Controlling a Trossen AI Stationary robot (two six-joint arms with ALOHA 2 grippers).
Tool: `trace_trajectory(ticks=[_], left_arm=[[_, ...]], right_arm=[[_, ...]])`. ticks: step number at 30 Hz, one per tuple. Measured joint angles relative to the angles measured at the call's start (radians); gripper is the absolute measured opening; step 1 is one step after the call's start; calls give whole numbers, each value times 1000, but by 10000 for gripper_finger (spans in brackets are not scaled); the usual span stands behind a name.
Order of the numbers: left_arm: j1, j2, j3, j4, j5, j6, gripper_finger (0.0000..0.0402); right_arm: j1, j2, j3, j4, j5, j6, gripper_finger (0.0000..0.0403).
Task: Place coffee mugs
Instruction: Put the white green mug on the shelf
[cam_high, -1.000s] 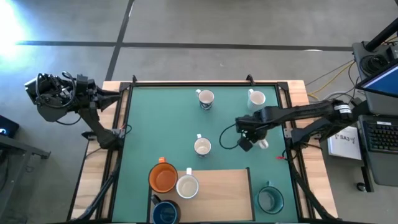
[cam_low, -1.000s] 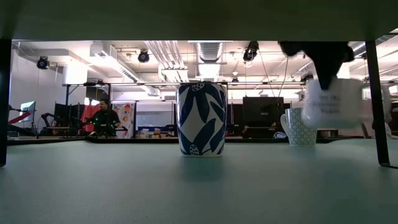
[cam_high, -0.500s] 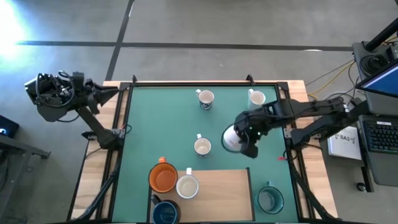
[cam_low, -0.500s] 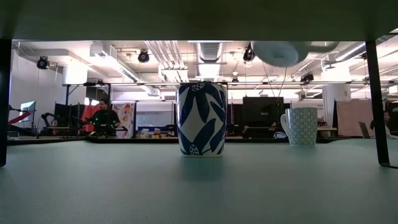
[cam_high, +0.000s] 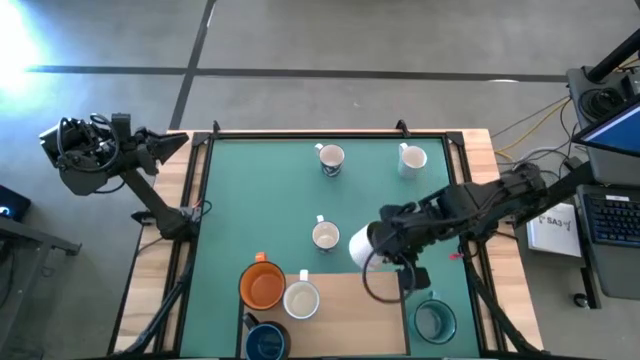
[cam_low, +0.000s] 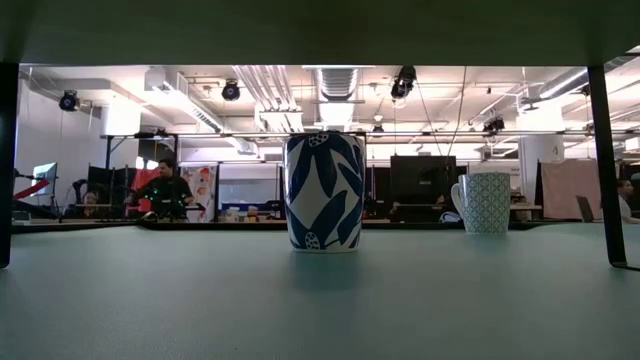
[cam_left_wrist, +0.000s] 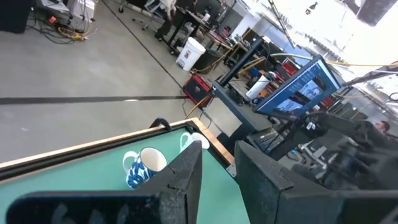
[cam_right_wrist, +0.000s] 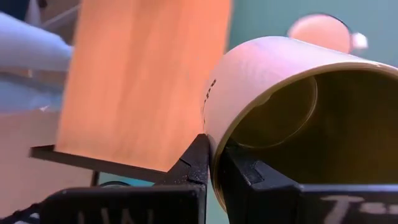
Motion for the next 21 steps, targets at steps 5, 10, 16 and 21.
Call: trace_trajectory(ticks=[5, 10, 16, 21], left_arm=[[0, 0, 0, -6, 0, 0, 79], [0, 0, 0, -7, 6, -12, 79], [0, 2, 0, 10, 15, -13, 79], [0, 2, 0, 16, 17, -13, 79]], right_arm=[[76, 94, 107, 2, -21, -37, 12], [133, 193, 221, 3, -27, -74, 12], [171, 284, 310, -3, -44, -69, 12], [195, 340, 370, -9, -42, -65, 12]])
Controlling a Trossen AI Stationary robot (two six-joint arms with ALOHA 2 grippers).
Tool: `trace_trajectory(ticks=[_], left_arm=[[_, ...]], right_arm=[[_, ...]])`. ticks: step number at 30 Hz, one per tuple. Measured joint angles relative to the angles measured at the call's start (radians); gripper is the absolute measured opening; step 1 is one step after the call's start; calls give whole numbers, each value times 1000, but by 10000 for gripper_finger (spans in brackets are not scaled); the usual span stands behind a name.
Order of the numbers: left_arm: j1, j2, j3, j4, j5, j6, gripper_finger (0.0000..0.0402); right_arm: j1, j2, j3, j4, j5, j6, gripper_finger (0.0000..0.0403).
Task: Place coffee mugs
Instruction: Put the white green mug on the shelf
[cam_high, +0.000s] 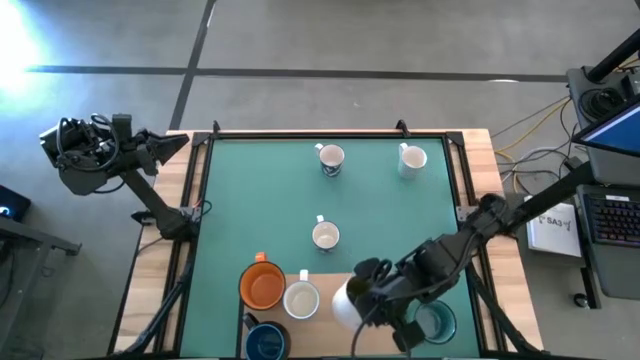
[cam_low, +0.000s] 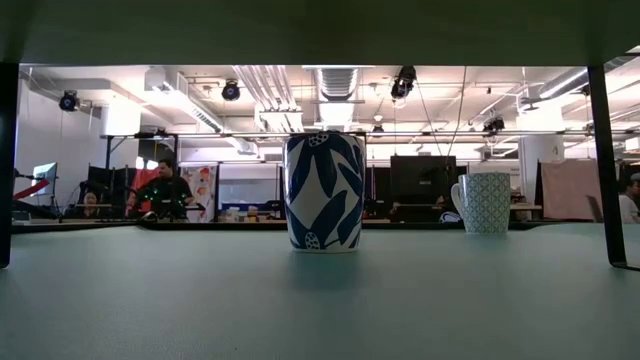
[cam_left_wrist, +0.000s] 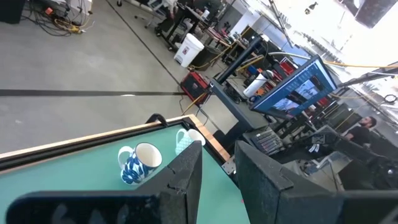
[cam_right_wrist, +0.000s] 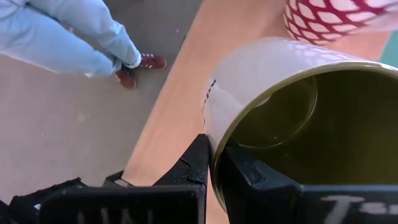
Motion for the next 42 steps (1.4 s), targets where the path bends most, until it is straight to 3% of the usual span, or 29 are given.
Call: trace_trajectory(ticks=[8, 16, 27, 42], left_arm=[[0, 0, 0, 0, 3, 0, 79], [0, -4, 0, 0, 3, 0, 79], [0, -5, 0, -11, 39, 5, 79], [0, -8, 0, -16, 40, 5, 79]], right_arm=[[51, 82, 87, -7, -1, 14, 12], [63, 147, 124, 2, -1, 135, 12], [66, 152, 124, 76, 9, 183, 13], [66, 148, 123, -15, 67, 171, 13]])
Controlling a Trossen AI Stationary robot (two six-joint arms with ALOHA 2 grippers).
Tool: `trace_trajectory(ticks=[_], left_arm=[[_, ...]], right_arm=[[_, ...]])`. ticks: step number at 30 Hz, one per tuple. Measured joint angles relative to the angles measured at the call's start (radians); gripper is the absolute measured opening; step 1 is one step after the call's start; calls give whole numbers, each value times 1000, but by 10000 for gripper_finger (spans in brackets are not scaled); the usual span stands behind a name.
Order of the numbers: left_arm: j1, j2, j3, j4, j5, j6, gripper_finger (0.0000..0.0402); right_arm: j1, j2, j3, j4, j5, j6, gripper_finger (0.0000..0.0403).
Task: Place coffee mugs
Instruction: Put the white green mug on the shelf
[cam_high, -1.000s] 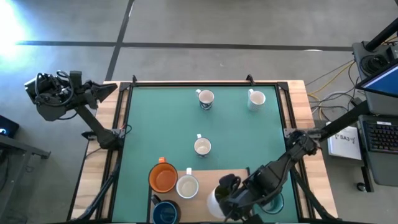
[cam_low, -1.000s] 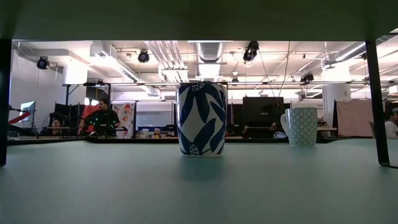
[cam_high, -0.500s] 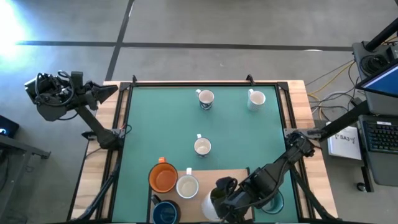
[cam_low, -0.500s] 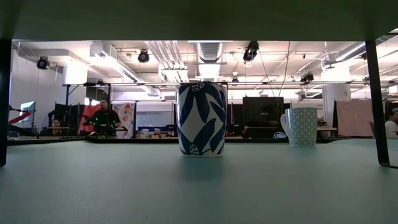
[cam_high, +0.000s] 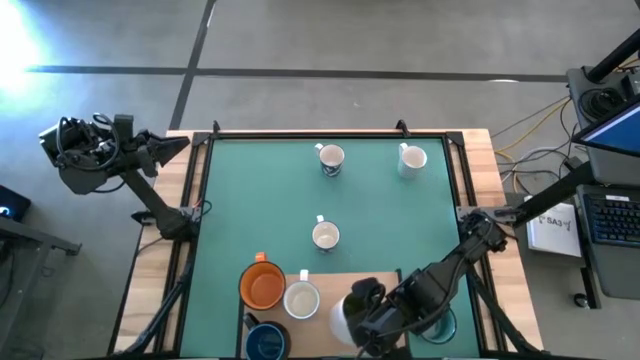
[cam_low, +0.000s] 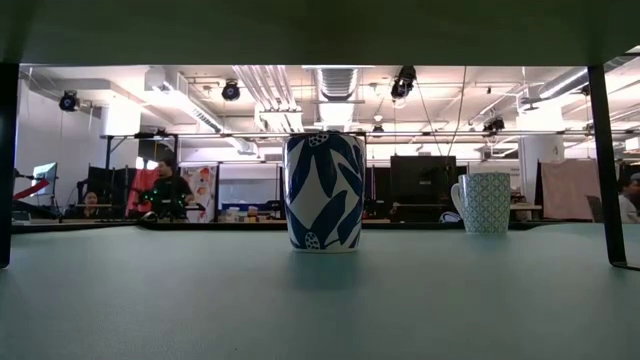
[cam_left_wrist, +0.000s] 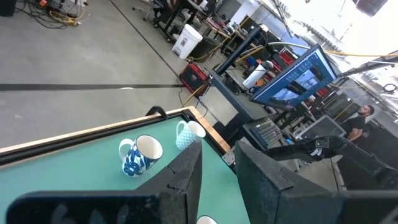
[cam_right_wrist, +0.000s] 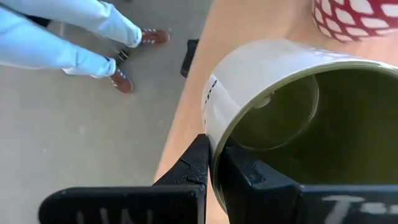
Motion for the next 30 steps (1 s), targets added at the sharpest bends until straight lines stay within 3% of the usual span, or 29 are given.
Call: trace_trajectory(ticks=[10, 21, 30], left_arm=[[0, 0, 0, 0, 0, 0, 79], [0, 0, 0, 0, 0, 0, 79], [0, 0, 0, 0, 35, 0, 79]], right_arm=[[0, 0, 1, -36, 0, 1, 15], [0, 2, 1, -36, -7, 3, 85], [0, -33, -1, 26, 7, 4, 76]])
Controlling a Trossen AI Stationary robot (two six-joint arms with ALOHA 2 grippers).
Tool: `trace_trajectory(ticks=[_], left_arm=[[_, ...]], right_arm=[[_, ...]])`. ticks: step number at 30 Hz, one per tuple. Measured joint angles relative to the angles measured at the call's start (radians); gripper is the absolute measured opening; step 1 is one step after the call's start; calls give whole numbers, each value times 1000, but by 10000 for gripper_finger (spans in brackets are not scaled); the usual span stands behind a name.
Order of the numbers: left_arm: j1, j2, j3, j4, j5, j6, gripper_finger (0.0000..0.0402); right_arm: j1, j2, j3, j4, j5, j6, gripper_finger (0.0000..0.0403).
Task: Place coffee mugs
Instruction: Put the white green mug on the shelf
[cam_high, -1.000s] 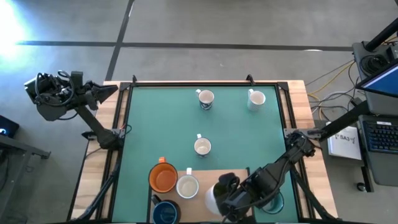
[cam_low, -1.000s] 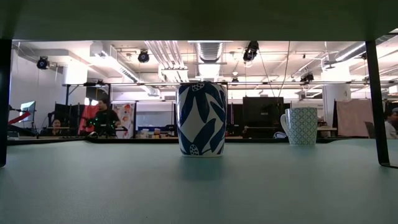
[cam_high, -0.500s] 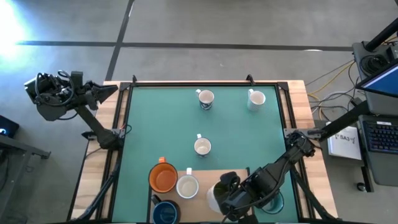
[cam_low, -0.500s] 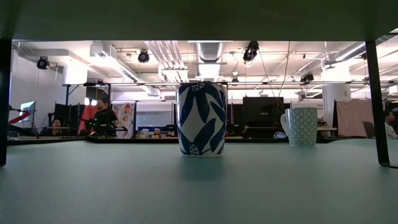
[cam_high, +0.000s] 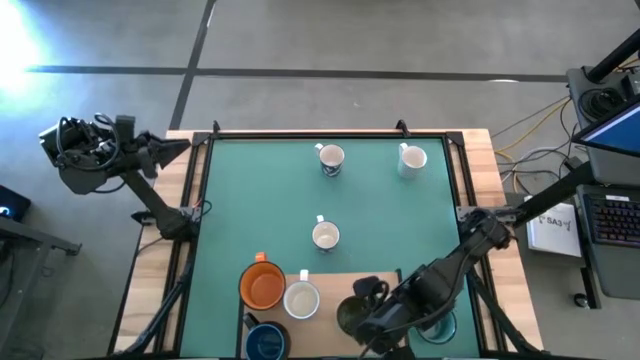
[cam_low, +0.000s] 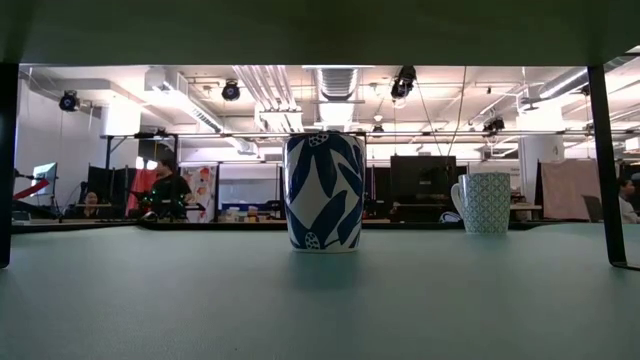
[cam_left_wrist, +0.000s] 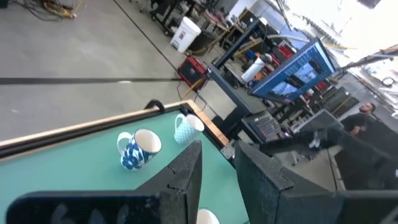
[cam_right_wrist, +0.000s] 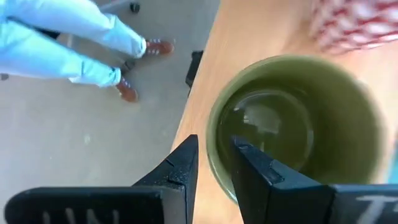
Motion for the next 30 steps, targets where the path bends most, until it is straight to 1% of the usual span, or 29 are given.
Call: trace_trajectory(ticks=[3, 6, 8, 10, 14, 22, 26, 30], left_arm=[[0, 0, 0, 0, 23, 0, 79], [0, 0, 0, 0, 23, 0, 79], [0, 0, 0, 0, 23, 0, 79], [0, 1, 0, 0, 23, 0, 79], [0, 1, 0, 0, 23, 0, 79], [0, 1, 0, 0, 24, 0, 79], [0, 1, 0, 0, 24, 0, 79], [0, 1, 0, 0, 24, 0, 79]], right_arm=[[0, -36, 1, -31, 71, 0, 77], [0, -50, 1, -119, 140, 13, 84], [0, -52, 1, -196, 166, 40, 92], [0, -52, -1, -242, 170, 61, 101], [0, -37, -12, -221, 168, 45, 127], [0, -29, -48, -236, 152, 23, 177], [0, -29, -68, -236, 153, 2, 184], [0, -29, -109, -237, 154, -12, 175]])
